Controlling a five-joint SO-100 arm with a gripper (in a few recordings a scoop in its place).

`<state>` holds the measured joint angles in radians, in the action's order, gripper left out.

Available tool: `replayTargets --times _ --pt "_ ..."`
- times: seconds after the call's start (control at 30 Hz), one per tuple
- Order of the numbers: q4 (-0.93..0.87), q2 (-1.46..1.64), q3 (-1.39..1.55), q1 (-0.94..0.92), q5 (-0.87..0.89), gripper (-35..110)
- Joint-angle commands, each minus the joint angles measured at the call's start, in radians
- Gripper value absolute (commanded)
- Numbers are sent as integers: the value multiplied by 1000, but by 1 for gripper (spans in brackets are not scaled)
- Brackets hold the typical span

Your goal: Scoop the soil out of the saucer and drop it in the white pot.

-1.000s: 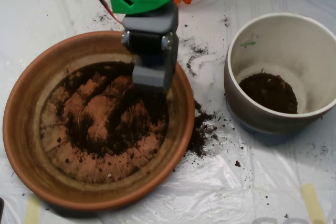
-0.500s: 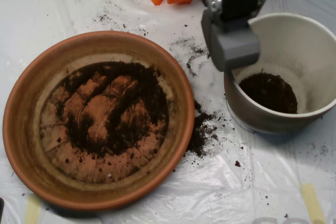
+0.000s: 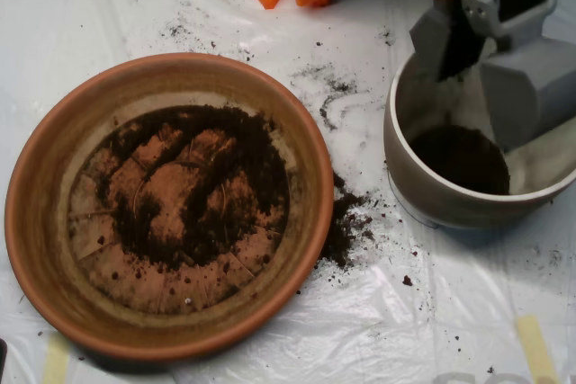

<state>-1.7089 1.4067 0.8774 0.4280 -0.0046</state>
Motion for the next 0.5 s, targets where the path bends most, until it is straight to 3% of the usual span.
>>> replayTargets --times 0.0,0.23,0.47 --pt "40 152 66 23 -15 35" --pt "74 235 176 23 -15 36" --pt "8 210 15 -37 38 42"
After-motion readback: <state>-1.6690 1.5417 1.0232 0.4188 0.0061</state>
